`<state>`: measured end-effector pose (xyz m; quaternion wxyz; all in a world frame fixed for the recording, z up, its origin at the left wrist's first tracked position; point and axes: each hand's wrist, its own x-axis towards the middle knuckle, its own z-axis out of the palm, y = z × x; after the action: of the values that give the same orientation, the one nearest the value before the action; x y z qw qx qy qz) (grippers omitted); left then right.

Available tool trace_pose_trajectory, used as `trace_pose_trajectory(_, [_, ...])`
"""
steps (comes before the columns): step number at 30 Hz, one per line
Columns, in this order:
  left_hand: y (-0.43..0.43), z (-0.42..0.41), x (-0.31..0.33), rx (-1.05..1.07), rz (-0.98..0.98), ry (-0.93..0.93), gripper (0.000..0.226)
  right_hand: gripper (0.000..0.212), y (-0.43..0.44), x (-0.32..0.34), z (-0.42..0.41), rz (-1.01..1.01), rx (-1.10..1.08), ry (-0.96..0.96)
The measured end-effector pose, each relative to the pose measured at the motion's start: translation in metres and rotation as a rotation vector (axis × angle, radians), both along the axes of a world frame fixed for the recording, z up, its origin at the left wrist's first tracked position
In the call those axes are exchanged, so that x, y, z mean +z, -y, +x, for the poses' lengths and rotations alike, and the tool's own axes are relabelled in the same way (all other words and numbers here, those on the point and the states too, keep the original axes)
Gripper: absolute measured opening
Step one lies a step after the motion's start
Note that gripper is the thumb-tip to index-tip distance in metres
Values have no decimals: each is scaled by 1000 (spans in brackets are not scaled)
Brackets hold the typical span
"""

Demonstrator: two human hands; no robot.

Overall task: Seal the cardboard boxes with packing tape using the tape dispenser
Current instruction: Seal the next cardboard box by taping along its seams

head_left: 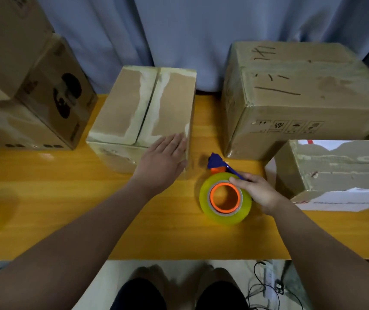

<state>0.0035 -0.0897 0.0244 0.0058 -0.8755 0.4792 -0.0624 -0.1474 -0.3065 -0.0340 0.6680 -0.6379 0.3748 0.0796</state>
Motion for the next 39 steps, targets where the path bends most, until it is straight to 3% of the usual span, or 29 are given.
trace_pose_trajectory(3, [0, 4, -12, -67, -105, 68, 60, 27, 10, -8, 5, -158, 151, -36])
trace_pose_trajectory(5, [2, 5, -19, -82, -159, 113, 63, 21, 11, 0, 15, -522, 324, -123])
trace_pose_trajectory(7, [5, 6, -23, -66, -196, 156, 64, 32, -5, 12, 24, -970, 296, -62])
trace_pose_trajectory(8, [7, 7, -25, -54, -201, 174, 65, 43, -21, 15, 27, -1008, 181, 100])
trace_pose_trajectory(10, [9, 9, -26, -48, -215, 212, 65, 70, -60, 24, 31, -777, 65, 476])
trace_pose_trajectory(11, [10, 9, -26, -53, -226, 238, 66, 86, -77, 24, 35, -718, 119, 520])
trace_pose_trajectory(13, [10, 6, -24, -49, -233, 286, 68, 103, -99, 8, 50, -913, 260, 409])
trace_pose_trajectory(15, [8, 1, -22, -40, -207, 289, 69, 93, -108, -6, 65, -1110, 191, 332])
trace_pose_trajectory(18, [5, -1, -20, -60, -194, 274, 71, 57, -116, -14, 70, -1238, -69, 385])
trace_pose_trajectory(21, [-5, 1, -16, -78, -172, 221, 71, 42, -113, -19, 65, -1358, -163, 335])
trace_pose_trajectory(24, [-23, 8, -15, -56, -151, 227, 67, 42, -112, -23, 64, -1281, -142, 279])
trace_pose_trajectory(31, [-42, 13, -29, -30, -163, 191, 67, 38, -131, -39, 75, -970, -221, 394])
trace_pose_trajectory(39, [-39, 10, -31, -17, -237, 175, 65, 41, -147, -55, 89, -991, -305, 468])
